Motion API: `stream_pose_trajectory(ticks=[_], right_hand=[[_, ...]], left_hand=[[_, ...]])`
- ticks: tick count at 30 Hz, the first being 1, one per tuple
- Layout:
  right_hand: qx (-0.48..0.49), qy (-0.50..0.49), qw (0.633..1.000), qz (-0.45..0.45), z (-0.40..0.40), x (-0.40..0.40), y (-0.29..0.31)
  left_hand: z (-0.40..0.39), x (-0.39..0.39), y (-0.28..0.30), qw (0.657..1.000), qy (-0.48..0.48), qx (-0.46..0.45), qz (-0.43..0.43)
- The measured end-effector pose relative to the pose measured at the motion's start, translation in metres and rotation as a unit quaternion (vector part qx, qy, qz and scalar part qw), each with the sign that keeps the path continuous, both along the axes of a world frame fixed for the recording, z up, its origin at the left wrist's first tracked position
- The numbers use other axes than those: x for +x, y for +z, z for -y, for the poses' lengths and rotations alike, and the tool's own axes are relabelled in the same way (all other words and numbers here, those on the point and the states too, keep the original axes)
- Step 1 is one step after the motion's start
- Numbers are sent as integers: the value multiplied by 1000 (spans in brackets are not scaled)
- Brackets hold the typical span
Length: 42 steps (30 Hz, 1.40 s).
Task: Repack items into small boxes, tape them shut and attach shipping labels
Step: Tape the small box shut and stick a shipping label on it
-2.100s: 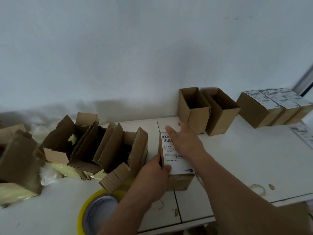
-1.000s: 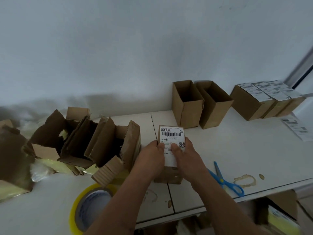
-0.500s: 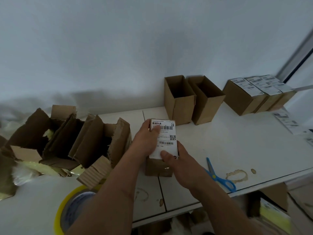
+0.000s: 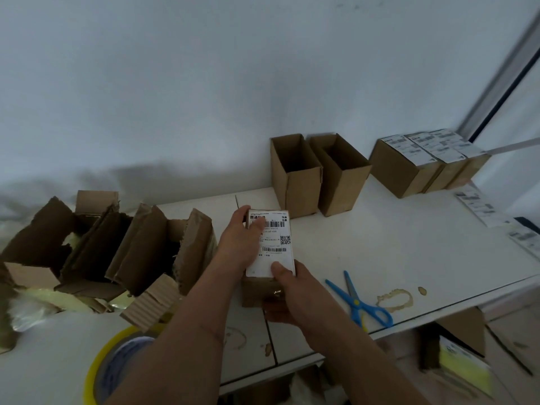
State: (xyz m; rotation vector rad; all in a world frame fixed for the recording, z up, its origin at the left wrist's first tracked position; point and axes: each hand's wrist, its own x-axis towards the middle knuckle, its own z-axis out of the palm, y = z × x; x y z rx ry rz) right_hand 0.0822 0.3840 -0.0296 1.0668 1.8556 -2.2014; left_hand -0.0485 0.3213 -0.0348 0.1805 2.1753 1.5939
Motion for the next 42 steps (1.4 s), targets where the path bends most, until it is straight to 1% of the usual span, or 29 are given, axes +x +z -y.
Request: stream_pose_trajectory(ticks=[5,9,12,15,18,20,22,25,27,28,30,33,36,37,39,40,41,42], right_hand=[[31,-6,999,-23,8,1,-4],[17,-21,999,-19,9,-3,-1],[0,-38,999,-23,11,-4,-1],[-1,-37,999,-28,7,-3,0],[-10,-32,999,-32,-3,2,5],[-5,-17,999,-30,-8,8,9],[1,-3,1000,-20,-11,16,10],[8,-9,1000,-11,-14,26,11],[13,-16,1000,-13,-21,32,16],[14,-17,1000,-14,-26,35,19],[17,-19,1000,-11,-38,45,25],[26,-28,999,6,-59,63,36],[53,-42,998,17,-83,79,45],[61,-48,997,19,-92,84,48],[76,-58,995,25,-112,91,54],[81,-64,994,29,-124,93,56],[84,-71,993,33,-135,95,58],[85,-79,993,37,-147,96,60]], left_hand=[[4,-1,-5,999,9,10,41],[2,3,-2,999,21,10,31],[4,5,-3,996,21,27,81],[11,10,-3,991,23,69,115],[17,19,3,993,49,79,78],[21,24,9,996,67,55,27],[23,31,12,997,64,30,-10],[17,42,14,998,52,37,-6],[10,50,17,998,51,32,-19],[6,53,17,998,47,14,-40],[0,61,16,992,34,-55,-109],[-10,71,15,957,1,-167,-238],[-29,83,21,915,-53,-225,-329],[-37,87,25,893,-71,-245,-372],[-56,91,31,833,-117,-286,-459],[-67,91,33,806,-141,-305,-488],[-78,91,36,788,-167,-318,-500],[-89,91,39,780,-188,-324,-502]])
